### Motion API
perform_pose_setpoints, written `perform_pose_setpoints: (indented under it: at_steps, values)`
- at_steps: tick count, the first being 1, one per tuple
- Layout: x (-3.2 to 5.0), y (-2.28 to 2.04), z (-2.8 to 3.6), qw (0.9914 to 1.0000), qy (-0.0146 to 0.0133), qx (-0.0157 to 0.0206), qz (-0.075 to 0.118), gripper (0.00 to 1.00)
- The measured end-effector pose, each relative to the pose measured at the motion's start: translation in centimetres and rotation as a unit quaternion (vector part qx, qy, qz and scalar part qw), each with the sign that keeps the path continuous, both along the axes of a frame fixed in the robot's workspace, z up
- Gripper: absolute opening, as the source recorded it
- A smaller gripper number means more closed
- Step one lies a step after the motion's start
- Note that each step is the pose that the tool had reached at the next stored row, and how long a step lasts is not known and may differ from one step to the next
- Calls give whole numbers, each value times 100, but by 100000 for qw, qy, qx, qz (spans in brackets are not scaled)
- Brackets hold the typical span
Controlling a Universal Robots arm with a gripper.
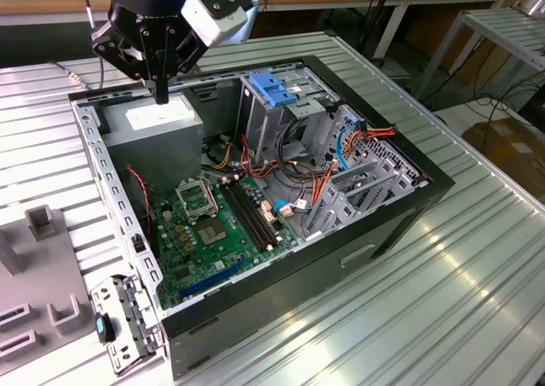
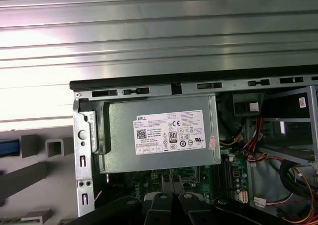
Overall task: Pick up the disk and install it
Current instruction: 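Reach for the disk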
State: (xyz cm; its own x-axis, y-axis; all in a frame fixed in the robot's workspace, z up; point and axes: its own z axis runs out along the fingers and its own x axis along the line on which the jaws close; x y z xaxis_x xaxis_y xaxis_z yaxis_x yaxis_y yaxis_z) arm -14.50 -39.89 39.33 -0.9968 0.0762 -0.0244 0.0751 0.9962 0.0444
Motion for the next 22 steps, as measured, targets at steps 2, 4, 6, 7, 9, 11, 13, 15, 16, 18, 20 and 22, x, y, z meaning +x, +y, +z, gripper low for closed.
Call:
perform_pose_setpoints:
  at_steps: [2, 4, 6, 7, 9, 11, 13, 15, 16, 18, 20, 22]
  values:
    - [-4, 0, 0, 100000, 0, -1, 1, 11]
    - [-8, 0, 0, 100000, -1, 1, -1, 11]
    - [-12, 0, 0, 100000, 0, 0, 0, 11]
    - [-15, 0, 0, 100000, 0, -2, -1, 11]
    - [-19, 0, 0, 100000, 0, 1, 0, 11]
    - [-27, 0, 0, 100000, 1, -2, 0, 11]
    - [-31, 0, 0, 100000, -2, -1, -1, 11]
    - [-36, 0, 0, 100000, -2, 2, -3, 11]
    - [-37, 0, 0, 100000, 0, -2, -3, 11]
    - [-42, 0, 0, 100000, 1, -1, -1, 11]
    - [-46, 0, 0, 100000, 1, -1, -2, 11]
    - [-50, 0, 0, 100000, 1, -2, -2, 11]
